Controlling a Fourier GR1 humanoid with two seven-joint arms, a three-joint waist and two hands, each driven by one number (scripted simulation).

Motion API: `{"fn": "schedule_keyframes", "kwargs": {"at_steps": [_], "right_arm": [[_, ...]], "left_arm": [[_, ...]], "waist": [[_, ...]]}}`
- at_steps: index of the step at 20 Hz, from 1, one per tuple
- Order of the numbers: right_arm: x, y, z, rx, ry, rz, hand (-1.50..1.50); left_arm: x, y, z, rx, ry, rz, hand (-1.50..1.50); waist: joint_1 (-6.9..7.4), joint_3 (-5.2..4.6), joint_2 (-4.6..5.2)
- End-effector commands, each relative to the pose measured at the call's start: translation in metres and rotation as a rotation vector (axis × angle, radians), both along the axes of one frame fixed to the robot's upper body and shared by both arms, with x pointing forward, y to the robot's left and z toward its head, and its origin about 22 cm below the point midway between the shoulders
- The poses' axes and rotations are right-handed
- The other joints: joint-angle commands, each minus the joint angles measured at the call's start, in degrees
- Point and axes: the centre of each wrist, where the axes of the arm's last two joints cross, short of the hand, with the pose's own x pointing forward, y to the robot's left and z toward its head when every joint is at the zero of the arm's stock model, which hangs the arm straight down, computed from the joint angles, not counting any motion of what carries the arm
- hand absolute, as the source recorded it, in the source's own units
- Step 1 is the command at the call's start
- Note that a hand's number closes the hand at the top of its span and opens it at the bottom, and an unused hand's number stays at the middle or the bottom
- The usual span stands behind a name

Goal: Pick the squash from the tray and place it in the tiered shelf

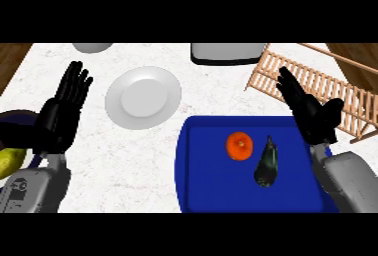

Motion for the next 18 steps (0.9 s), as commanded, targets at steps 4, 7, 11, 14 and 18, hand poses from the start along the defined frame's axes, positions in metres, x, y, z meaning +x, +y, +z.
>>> {"fn": "schedule_keyframes", "kwargs": {"at_steps": [4, 7, 11, 14, 18], "right_arm": [[0.018, -0.033, 0.013, 0.047, -0.018, 0.043, -1.50], [0.006, 0.008, -0.018, 0.670, 0.070, -0.080, -1.50], [-0.008, -0.091, -0.025, -0.360, -0.053, -0.345, 1.50], [-0.021, -0.056, -0.085, -0.160, -0.126, -0.542, -1.50], [-0.033, -0.069, -0.113, 0.037, -0.245, -0.552, -1.50]], "left_arm": [[0.002, -0.012, -0.030, 0.125, 0.098, -0.055, 0.00], [-0.006, -0.013, -0.039, 0.116, 0.134, -0.025, 0.00], [-0.009, -0.020, -0.045, 0.168, 0.163, -0.058, 0.00], [-0.013, -0.040, -0.053, 0.173, 0.170, -0.071, 0.00], [-0.034, -0.035, -0.063, 0.162, 0.173, -0.099, 0.00]], "waist": [[2.59, 0.92, 0.78], [-0.01, 3.57, 2.11], [1.71, 0.69, 1.40], [2.65, 1.10, 1.13], [3.30, 1.08, 0.83]]}}
